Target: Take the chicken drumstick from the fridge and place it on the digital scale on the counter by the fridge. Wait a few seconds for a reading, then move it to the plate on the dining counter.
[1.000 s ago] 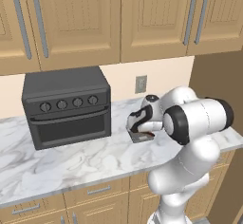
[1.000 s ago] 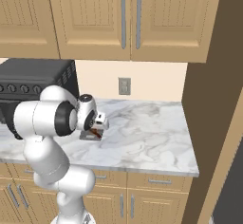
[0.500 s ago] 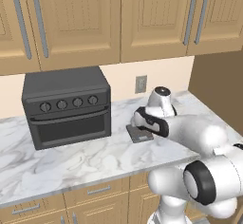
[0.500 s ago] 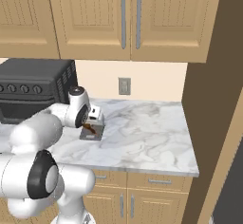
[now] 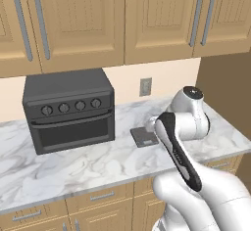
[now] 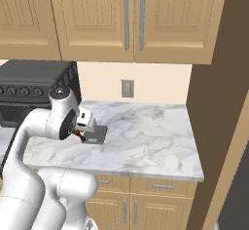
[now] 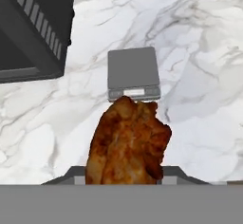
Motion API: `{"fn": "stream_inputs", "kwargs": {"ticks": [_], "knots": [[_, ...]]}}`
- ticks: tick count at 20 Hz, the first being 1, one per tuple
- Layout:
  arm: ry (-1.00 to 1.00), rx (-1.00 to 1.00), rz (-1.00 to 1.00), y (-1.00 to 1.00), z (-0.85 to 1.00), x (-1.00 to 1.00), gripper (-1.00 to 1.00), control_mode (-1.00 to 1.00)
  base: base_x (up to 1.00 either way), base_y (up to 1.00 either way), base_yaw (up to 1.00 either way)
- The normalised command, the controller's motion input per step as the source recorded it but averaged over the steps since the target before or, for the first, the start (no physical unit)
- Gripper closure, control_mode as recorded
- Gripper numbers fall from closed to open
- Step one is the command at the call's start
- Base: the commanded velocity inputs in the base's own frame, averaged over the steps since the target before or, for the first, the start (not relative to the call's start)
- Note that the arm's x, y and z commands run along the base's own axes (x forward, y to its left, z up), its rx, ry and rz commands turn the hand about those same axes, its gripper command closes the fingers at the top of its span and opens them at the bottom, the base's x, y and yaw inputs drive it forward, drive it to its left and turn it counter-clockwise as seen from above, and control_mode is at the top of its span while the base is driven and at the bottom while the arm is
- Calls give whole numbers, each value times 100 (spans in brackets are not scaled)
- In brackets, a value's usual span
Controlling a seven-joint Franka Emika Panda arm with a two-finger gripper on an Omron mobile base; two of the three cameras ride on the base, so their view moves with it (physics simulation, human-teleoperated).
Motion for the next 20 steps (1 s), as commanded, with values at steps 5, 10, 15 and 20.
{"fn": "stream_inputs", "kwargs": {"ticks": [5, 10, 15, 20], "knots": [[1, 4, -5, 0, 53, -59, 100, -100, 0, 0, 0], [0, 0, -5, 0, 2, -26, 100, 100, -33, 0, -7], [0, 0, 0, 0, 0, 0, 100, 100, -100, 2, -55], [0, 0, 0, 0, 0, 0, 100, 100, -78, 12, -83]]}}
